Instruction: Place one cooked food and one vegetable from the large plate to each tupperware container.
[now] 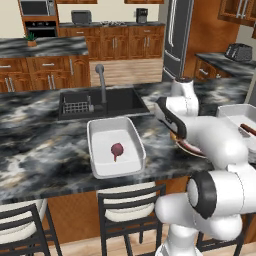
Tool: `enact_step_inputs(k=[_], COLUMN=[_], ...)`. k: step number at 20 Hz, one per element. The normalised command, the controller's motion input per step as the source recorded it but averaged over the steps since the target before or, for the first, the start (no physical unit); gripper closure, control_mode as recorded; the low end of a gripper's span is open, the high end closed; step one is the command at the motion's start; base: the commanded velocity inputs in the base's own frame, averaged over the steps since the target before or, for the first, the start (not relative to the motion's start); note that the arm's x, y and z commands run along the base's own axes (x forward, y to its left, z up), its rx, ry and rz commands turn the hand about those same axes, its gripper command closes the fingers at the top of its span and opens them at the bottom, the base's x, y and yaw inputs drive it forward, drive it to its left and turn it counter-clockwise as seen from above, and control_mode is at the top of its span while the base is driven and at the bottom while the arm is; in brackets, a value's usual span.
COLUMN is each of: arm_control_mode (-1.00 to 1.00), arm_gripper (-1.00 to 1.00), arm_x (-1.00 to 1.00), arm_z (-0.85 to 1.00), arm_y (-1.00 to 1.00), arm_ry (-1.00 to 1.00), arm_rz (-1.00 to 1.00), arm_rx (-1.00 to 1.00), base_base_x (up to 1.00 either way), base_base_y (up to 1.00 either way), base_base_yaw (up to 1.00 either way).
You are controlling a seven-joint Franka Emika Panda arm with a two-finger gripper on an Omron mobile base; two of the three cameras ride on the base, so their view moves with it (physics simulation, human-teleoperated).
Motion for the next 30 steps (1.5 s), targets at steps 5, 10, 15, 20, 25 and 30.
enact_step_inputs(k=[5,10,15,20,25,30], arm_control_mode=[-1.0,-1.0,-1.0,-1.0,-1.0,-1.0], arm_gripper=[1.0,1.0,1.0,1.0,1.0,1.0], arm_x=[0.11,0.23,0.29,0.25,0.34,0.16], arm_z=[0.21,0.01,-0.01,-0.32,-0.51,-0.41], arm_y=[1.0,1.0,0.88,0.53,0.18,0.01], arm_ry=[0.04,0.12,0.06,0.07,0.09,0.01], arm_rz=[0.29,0.08,0.01,0.0,0.01,0.06], arm_rx=[0.0,-0.01,0.0,0.0,-0.03,-0.07], base_base_x=[0.0,0.0,0.0,0.0,0.0,0.0], base_base_y=[0.0,0.0,0.0,0.0,0.0,0.0], base_base_yaw=[0.0,0.0,0.0,0.0,0.0,0.0])
